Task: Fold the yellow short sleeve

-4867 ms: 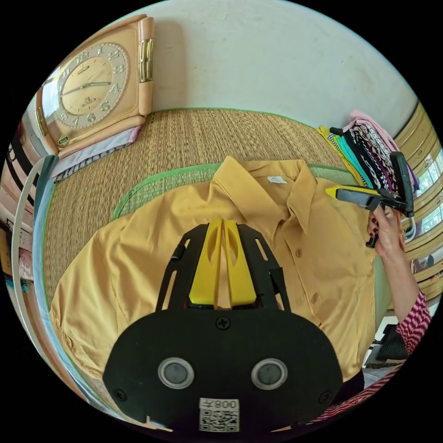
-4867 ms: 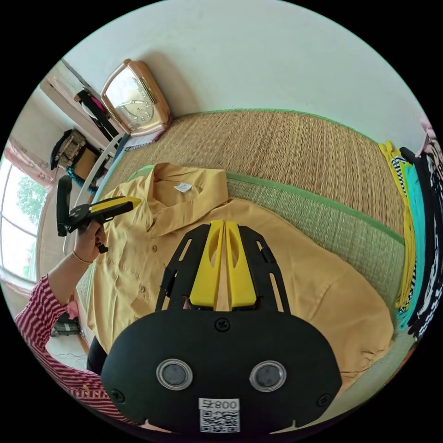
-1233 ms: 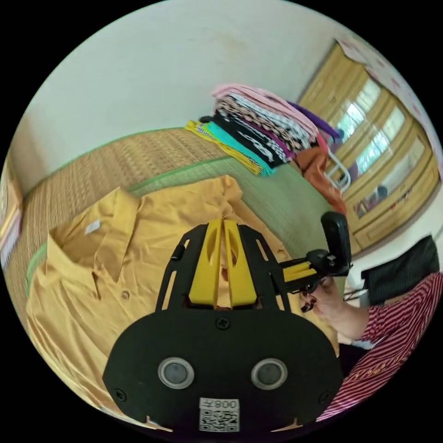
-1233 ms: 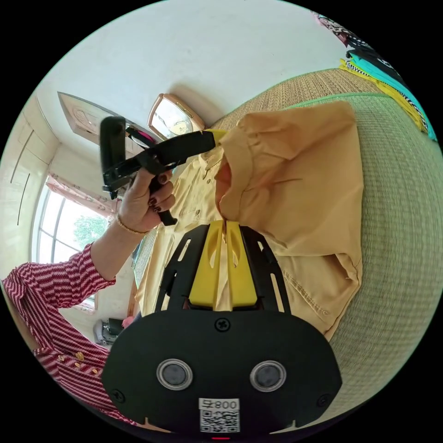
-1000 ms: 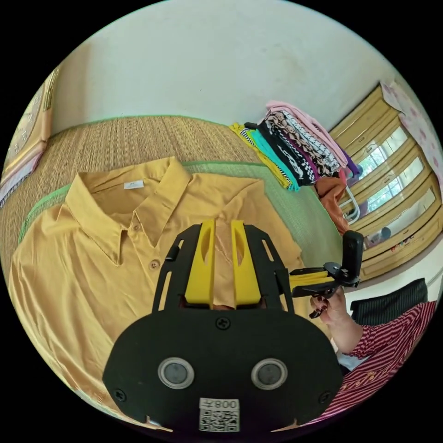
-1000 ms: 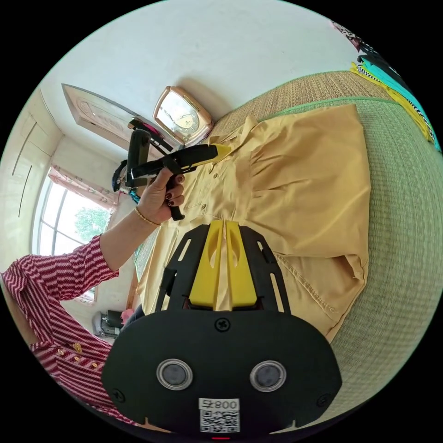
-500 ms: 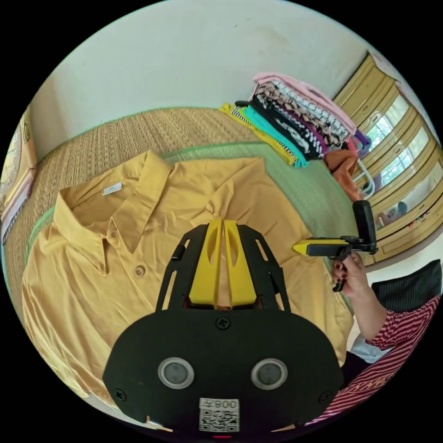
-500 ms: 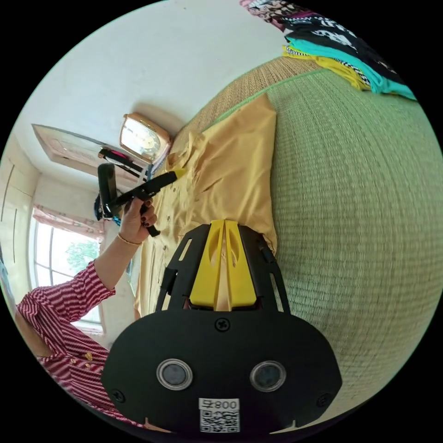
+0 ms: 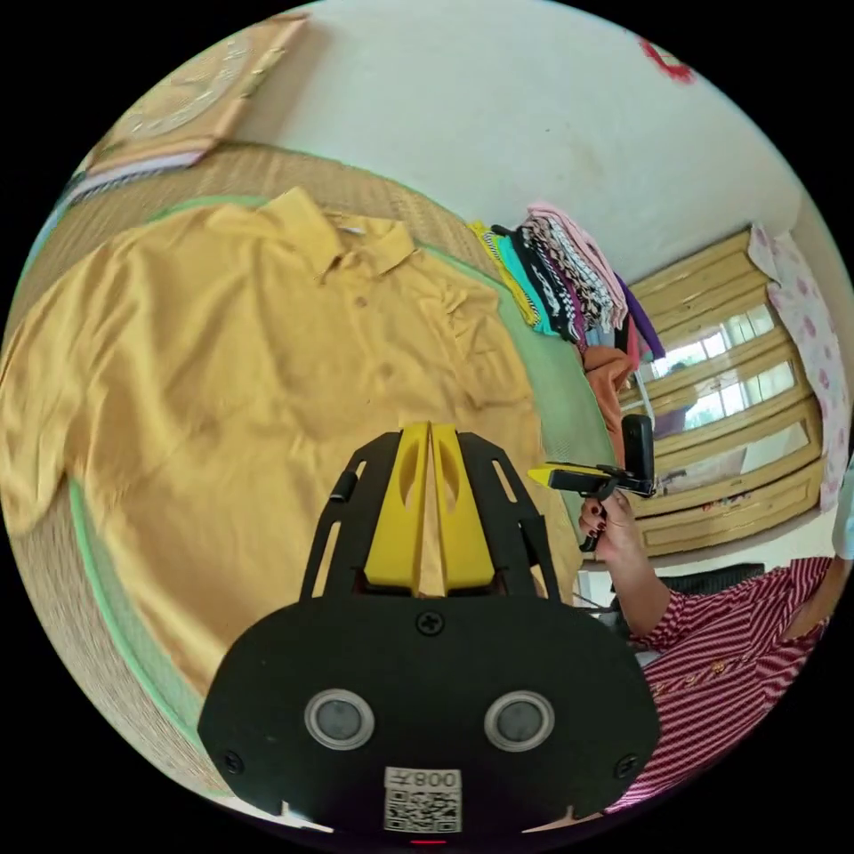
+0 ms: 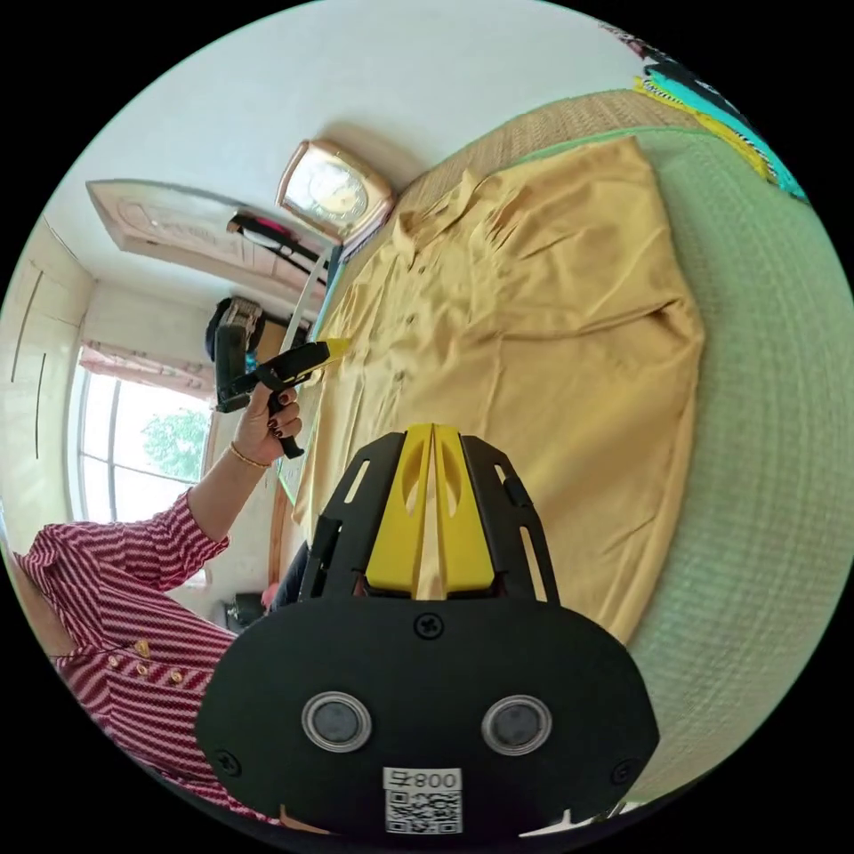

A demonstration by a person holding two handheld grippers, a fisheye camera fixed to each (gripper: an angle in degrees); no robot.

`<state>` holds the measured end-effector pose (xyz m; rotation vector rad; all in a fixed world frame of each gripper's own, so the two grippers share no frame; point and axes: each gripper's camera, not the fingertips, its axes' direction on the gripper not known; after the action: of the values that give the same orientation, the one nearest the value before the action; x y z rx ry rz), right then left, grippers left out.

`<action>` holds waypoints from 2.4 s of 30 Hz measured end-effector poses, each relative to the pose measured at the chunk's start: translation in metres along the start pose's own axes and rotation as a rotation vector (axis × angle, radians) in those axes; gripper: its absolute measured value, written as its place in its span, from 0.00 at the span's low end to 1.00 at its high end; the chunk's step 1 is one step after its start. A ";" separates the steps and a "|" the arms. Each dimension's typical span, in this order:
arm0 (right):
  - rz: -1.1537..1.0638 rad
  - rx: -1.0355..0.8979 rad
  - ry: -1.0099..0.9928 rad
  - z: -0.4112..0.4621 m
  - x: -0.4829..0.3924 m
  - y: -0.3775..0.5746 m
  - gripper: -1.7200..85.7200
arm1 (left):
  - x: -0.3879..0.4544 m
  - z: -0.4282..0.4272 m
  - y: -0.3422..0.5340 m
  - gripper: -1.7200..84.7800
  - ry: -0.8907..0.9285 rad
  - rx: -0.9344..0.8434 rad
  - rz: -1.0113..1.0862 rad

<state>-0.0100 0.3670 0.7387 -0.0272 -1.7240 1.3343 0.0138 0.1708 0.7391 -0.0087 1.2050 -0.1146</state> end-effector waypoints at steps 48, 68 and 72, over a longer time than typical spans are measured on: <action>0.144 -0.021 0.172 0.062 0.105 0.099 0.02 | -0.242 -0.528 0.082 0.11 -0.031 0.421 -0.622; -0.252 -0.223 0.055 0.234 0.052 -0.112 0.07 | -0.210 -0.514 -0.002 0.04 -0.070 0.561 -0.462; -0.282 -0.215 0.001 0.245 0.053 -0.158 0.10 | -0.144 -0.491 -0.049 0.04 -0.074 0.514 -0.263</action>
<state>-0.1254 0.1459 0.8986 0.0901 -1.7883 0.9413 -0.4985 0.1625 0.7010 0.2768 1.0679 -0.6462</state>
